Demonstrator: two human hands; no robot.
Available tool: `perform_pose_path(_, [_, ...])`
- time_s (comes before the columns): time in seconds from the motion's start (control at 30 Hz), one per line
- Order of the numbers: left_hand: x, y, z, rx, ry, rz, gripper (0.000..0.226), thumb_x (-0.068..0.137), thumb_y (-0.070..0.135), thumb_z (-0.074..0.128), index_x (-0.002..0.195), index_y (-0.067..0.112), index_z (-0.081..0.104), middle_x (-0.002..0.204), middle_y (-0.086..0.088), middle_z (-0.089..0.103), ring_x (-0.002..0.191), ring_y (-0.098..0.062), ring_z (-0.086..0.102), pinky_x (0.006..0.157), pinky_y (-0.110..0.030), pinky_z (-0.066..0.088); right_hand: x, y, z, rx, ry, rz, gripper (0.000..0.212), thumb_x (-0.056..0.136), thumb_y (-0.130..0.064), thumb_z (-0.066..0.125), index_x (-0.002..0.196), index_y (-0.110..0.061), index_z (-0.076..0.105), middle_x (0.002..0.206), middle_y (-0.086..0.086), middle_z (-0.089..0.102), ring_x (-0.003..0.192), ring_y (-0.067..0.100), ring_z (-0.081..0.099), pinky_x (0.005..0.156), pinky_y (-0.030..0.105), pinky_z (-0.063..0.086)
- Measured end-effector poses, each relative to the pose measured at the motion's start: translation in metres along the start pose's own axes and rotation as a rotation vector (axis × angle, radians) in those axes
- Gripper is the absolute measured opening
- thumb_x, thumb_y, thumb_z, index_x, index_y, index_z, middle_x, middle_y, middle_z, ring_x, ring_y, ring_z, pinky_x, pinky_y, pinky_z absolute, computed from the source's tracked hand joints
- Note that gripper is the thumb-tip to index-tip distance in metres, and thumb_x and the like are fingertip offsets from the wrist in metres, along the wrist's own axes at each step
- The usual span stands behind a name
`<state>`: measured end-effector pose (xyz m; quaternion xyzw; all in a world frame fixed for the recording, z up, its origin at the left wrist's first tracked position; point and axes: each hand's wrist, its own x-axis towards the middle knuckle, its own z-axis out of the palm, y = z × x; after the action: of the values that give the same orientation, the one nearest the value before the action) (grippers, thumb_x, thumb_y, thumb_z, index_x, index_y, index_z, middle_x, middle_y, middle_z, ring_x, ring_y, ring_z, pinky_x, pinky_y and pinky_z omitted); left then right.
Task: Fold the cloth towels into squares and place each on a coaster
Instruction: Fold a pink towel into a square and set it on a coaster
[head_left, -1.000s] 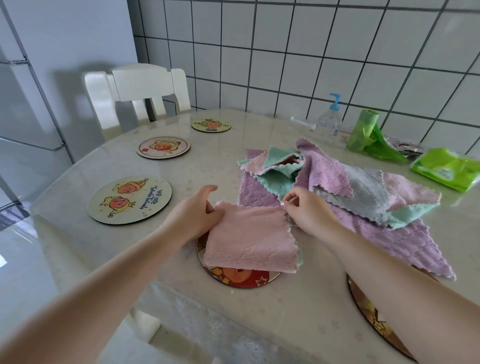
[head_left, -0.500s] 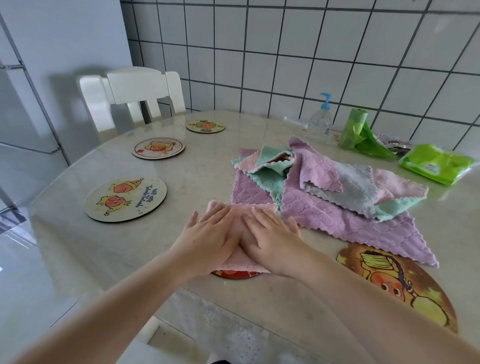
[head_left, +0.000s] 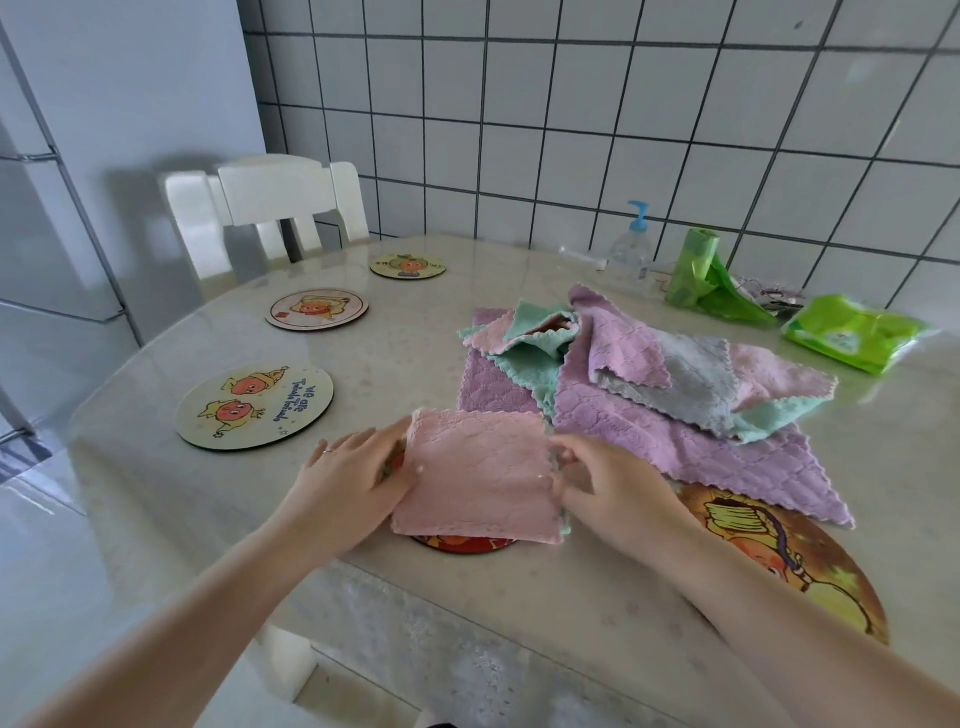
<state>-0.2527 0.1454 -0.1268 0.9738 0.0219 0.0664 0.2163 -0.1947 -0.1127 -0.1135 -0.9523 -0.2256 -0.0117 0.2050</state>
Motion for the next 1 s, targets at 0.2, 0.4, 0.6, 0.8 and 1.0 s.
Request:
perform_pose_path(0.2, [0.0,-0.004,0.005,-0.174,0.041,-0.023,0.04,0.087,0.046,0.046,0.126,0.038,0.053,0.117,0.013,0.058,0.112,-0.014,0.052,0.101,-0.041,0.037,-0.007,-0.003,0.007,0.108,0.057,-0.014,0.036,0.089,-0.036,0.055,0.124,-0.031,0.052,0.109,-0.011,0.059,0.099,0.006,0.053,0.081,0.024,0.043])
perform_pose_path(0.4, [0.002,0.006,0.011,-0.248,0.109,0.05,0.034,0.089,0.017,0.055,0.122,0.025,0.06,0.114,0.011,0.05,0.105,-0.01,0.052,0.089,-0.018,0.036,-0.008,-0.004,0.01,0.215,0.048,0.013,0.039,0.088,-0.036,0.059,0.127,-0.032,0.053,0.107,-0.012,0.053,0.103,0.007,0.052,0.081,0.02,0.036])
perform_pose_path(0.6, [-0.002,0.017,0.014,-0.381,0.231,0.096,0.043,0.084,-0.006,0.054,0.118,0.019,0.064,0.109,0.013,0.049,0.093,0.003,0.053,0.076,0.001,0.032,-0.009,-0.007,0.012,0.367,0.062,0.046,0.035,0.086,-0.026,0.065,0.12,-0.03,0.06,0.111,-0.01,0.055,0.091,-0.001,0.056,0.072,0.001,0.037])
perform_pose_path(0.8, [-0.001,0.02,0.011,-0.487,0.247,0.096,0.044,0.084,-0.007,0.056,0.116,0.023,0.064,0.109,0.011,0.053,0.083,-0.001,0.055,0.075,-0.005,0.037,-0.001,-0.011,0.009,0.617,0.148,0.085,0.022,0.083,-0.014,0.068,0.094,-0.032,0.066,0.081,-0.015,0.062,0.071,-0.007,0.056,0.068,0.007,0.041])
perform_pose_path(1.0, [0.027,0.028,0.002,-0.652,0.273,0.022,0.044,0.087,0.001,0.058,0.106,0.041,0.061,0.112,0.02,0.057,0.093,0.009,0.056,0.081,-0.004,0.039,0.027,-0.007,0.007,1.035,0.233,0.191,0.028,0.084,-0.009,0.065,0.088,-0.036,0.069,0.097,-0.002,0.065,0.087,0.011,0.059,0.077,0.031,0.048])
